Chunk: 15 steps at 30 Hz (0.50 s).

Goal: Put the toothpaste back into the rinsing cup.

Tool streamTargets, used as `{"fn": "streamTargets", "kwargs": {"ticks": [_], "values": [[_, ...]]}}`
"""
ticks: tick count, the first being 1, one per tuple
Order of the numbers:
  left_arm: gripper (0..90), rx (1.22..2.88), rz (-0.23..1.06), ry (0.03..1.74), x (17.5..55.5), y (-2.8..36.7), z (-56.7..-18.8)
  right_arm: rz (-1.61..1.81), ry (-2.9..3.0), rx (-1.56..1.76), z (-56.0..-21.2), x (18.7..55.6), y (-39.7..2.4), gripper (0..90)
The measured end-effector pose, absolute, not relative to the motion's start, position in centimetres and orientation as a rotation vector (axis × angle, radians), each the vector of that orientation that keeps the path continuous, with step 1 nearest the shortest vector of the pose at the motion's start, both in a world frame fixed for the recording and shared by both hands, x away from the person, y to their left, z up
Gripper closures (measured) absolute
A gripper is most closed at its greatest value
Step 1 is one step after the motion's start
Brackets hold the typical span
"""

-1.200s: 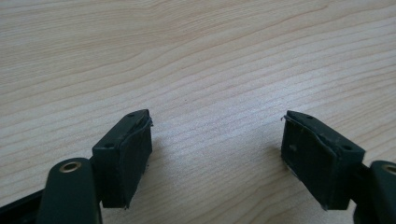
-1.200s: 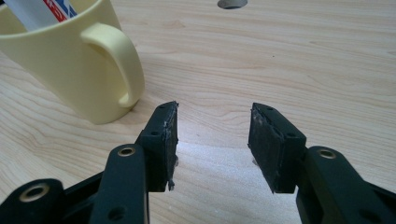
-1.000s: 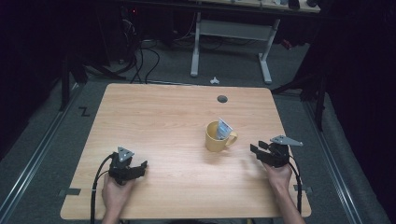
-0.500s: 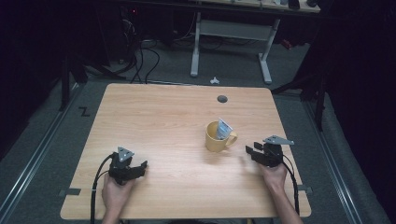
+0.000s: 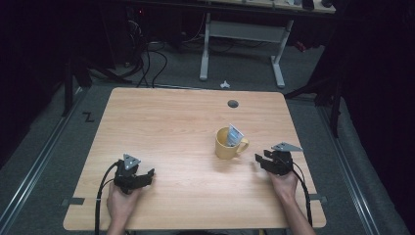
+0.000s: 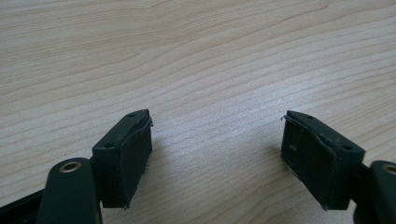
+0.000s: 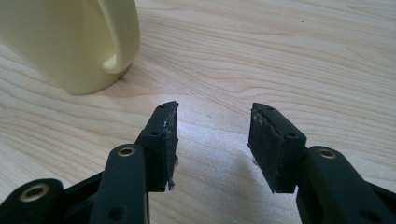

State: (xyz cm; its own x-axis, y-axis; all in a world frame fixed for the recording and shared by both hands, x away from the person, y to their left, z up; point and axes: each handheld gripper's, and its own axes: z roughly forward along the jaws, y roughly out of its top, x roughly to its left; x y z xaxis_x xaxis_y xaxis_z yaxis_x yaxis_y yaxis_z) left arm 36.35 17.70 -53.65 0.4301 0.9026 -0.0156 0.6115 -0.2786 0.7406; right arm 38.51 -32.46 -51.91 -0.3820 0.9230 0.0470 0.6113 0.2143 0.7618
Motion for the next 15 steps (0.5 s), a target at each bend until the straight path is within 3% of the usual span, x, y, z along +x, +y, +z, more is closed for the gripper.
{"fn": "streamTargets", "kwargs": {"ticks": [15], "values": [[24.7, 2.002, 0.546, 1.273, 36.35, 17.70, -53.65, 0.967, 2.087, 1.420, -52.13, 38.63, -32.17, 52.0]]}}
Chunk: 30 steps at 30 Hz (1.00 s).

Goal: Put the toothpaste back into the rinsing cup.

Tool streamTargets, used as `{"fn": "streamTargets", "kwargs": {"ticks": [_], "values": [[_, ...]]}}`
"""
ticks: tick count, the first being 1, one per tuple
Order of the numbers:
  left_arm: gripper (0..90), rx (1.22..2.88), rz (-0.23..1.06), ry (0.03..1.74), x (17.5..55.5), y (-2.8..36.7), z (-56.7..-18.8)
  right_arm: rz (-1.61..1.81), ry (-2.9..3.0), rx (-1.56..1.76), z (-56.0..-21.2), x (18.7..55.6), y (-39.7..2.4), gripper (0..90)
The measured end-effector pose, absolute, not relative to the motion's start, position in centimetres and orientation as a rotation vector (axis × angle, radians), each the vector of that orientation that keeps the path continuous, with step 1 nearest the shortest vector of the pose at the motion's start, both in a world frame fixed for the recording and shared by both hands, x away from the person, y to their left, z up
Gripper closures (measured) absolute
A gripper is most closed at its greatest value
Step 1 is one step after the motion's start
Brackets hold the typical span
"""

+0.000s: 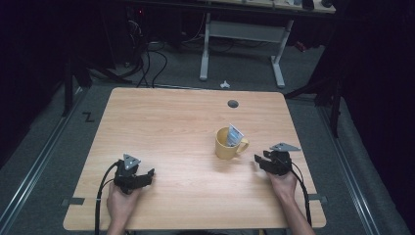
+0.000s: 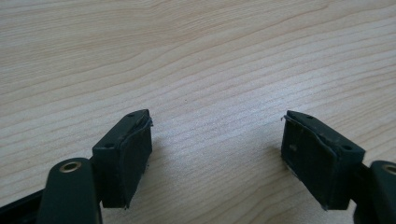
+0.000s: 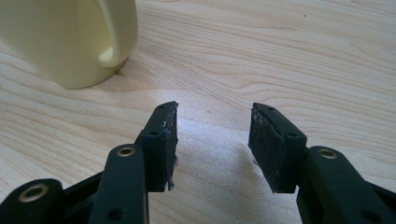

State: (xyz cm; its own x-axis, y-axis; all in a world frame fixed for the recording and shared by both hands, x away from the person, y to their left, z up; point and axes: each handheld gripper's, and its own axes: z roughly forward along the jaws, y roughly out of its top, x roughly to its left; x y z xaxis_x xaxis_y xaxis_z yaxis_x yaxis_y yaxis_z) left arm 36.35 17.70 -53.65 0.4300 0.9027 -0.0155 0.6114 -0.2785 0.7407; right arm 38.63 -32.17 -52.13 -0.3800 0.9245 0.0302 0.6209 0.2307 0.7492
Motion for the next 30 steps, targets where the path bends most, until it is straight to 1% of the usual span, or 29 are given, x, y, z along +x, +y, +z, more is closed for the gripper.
{"fn": "streamTargets", "kwargs": {"ticks": [14, 30], "values": [[24.7, 2.002, 0.546, 1.274, 36.34, 17.70, -53.65, 0.928, 2.123, 1.421, -52.78, 38.73, -31.75, 50.2], [24.7, 2.001, 0.548, 1.276, 36.32, 17.69, -53.65, 0.908, 2.122, 1.375, -53.01, 38.59, -31.33, 45.9]]}}
